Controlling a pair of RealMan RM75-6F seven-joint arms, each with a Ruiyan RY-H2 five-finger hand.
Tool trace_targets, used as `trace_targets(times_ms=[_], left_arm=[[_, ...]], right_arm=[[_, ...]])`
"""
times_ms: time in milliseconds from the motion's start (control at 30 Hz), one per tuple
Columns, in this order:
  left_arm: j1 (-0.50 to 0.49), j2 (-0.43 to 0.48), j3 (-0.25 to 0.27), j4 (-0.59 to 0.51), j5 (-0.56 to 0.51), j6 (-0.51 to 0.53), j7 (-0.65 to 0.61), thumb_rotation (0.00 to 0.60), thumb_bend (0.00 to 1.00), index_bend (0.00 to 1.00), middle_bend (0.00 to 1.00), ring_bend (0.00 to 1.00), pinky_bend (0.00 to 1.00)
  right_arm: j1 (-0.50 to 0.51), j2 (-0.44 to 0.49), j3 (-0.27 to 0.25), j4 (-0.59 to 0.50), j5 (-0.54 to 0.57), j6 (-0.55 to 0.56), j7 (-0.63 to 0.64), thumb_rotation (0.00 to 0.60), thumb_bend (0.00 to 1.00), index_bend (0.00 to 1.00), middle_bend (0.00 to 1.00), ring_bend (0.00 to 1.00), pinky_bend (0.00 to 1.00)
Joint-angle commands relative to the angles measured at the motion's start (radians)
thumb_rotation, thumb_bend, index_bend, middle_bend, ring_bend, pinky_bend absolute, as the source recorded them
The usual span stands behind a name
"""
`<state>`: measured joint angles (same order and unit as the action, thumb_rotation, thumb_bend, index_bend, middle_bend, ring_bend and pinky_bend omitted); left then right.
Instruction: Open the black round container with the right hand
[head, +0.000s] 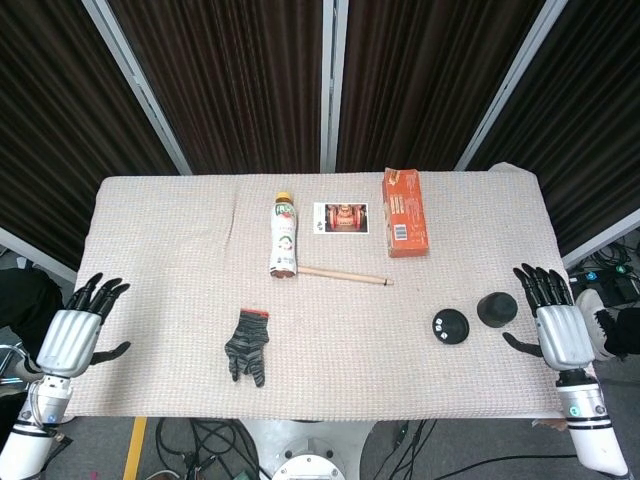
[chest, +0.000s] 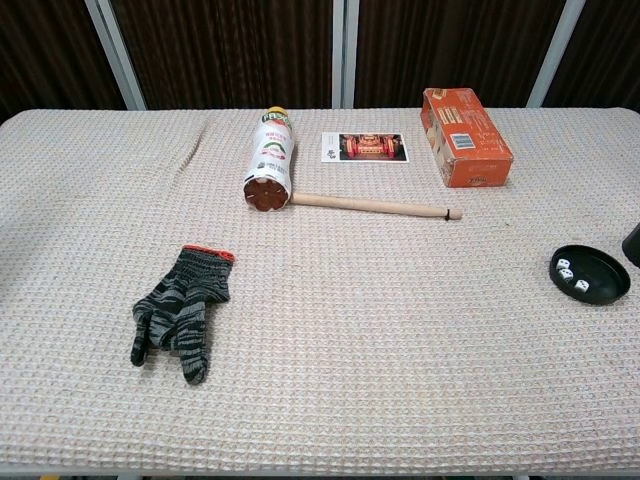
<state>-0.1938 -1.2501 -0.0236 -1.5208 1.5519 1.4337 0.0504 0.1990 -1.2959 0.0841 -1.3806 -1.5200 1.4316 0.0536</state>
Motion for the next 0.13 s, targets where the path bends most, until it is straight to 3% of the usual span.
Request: trace_targets(times_ms=[33,133], left_arm=[[0.001,0.002,0.001,-0.002,0.0,0.0,0.002,0.6,0.13,0.14,0.11,0.0,0.17],[0.001,0.003,0.0,-0.002,-0.001,0.0,0.001,0.6,0.13,0.14,0.11,0.0,0.17]], right_arm=[[-0.056,-0.04,-0.033,-0.025,-0.051,0.107,-0.211,0.6,0.0,0.02,0.04,0.0,0.0],[-0.061,-0.039,-0.029,-0.033,-0.046,0.113,-0.198,0.6,0.01,0.02,0.04,0.0,0.0]])
